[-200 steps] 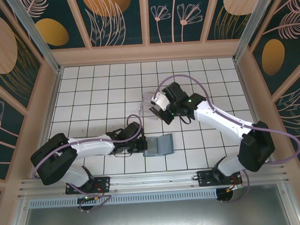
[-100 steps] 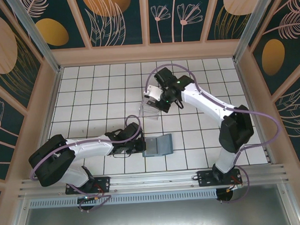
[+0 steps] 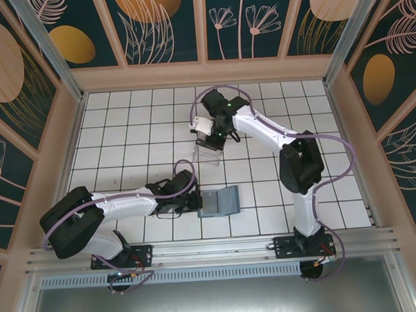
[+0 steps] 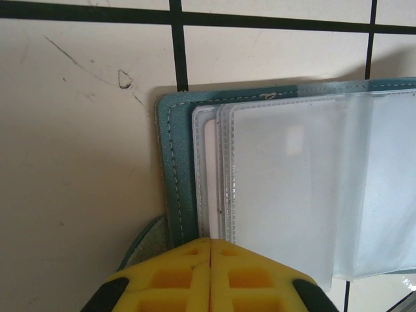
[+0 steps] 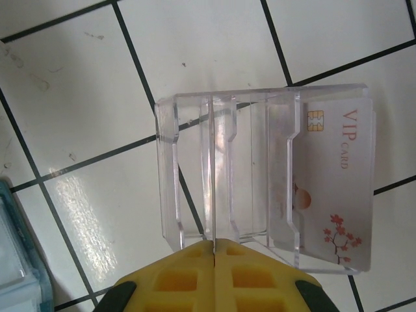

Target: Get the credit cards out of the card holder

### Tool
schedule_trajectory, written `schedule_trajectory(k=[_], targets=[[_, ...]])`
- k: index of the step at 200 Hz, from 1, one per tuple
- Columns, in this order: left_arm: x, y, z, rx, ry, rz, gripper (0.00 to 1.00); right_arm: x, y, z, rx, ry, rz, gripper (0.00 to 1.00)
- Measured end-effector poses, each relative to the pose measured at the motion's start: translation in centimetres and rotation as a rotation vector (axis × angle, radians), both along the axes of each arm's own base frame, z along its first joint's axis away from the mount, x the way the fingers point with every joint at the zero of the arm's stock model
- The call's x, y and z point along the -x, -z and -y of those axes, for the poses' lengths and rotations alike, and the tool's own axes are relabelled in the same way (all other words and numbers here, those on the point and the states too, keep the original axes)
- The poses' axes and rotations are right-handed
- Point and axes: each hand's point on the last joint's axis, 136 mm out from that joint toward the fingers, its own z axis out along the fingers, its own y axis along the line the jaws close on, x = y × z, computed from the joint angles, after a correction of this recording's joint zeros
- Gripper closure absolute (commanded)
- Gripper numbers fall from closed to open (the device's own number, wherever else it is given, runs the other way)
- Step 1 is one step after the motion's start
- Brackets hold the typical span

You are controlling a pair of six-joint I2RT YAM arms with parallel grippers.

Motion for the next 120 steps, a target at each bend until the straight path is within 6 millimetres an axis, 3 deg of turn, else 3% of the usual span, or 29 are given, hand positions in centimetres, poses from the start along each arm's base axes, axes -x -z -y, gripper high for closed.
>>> schedule_trajectory(k=[59, 120], targets=[[0.0, 0.0, 0.0, 0.002, -0.006, -0.003, 0.92, 0.4, 3.7, 0.3, 0.078, -0.010, -0.096, 1.00], [0.0, 0.0, 0.0, 0.002, -0.006, -0.004, 0.92, 0.1, 3.7, 0.1, 0.086, -0.007, -0.105, 0.84]])
